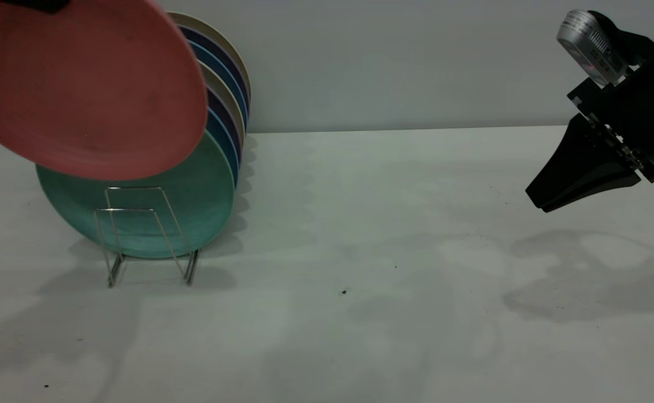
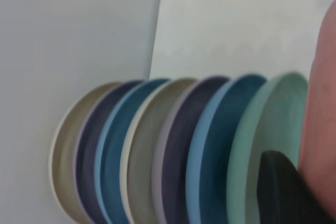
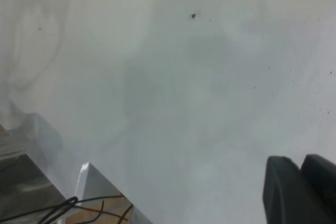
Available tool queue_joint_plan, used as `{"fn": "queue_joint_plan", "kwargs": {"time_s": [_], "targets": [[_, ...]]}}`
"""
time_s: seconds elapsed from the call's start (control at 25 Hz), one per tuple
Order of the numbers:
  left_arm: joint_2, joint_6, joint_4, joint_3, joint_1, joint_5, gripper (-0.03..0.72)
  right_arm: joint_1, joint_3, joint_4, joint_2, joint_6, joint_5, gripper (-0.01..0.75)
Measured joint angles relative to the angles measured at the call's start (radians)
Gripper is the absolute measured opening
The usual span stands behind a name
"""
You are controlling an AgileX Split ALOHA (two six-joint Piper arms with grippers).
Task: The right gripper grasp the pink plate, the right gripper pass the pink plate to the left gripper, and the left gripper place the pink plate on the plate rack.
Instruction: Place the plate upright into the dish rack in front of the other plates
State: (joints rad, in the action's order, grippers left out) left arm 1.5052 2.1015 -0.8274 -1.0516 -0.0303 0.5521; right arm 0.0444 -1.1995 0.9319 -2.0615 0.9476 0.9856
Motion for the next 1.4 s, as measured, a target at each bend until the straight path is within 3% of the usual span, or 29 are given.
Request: {"fn": "queue_joint_plan", "kwargs": {"time_s": [0.28,1.0,1.4], "targets": [[0.031,0.0,0.058,-0.001,0.0,-0.07,0.115,0.0,0.0,-0.001,0.0,0.0,0.0,0.053],[0.123,0.0,0.031,-0.002,0.001,-0.1,0.115,0.0,0.0,-0.001,0.0,-0.001,-0.006,0.068],[0.217,0.0,0.062,-0.002,0.076,-0.201,0.115,0.0,0.0,-0.001,0.0,-0.002,-0.007,0.079]]}}
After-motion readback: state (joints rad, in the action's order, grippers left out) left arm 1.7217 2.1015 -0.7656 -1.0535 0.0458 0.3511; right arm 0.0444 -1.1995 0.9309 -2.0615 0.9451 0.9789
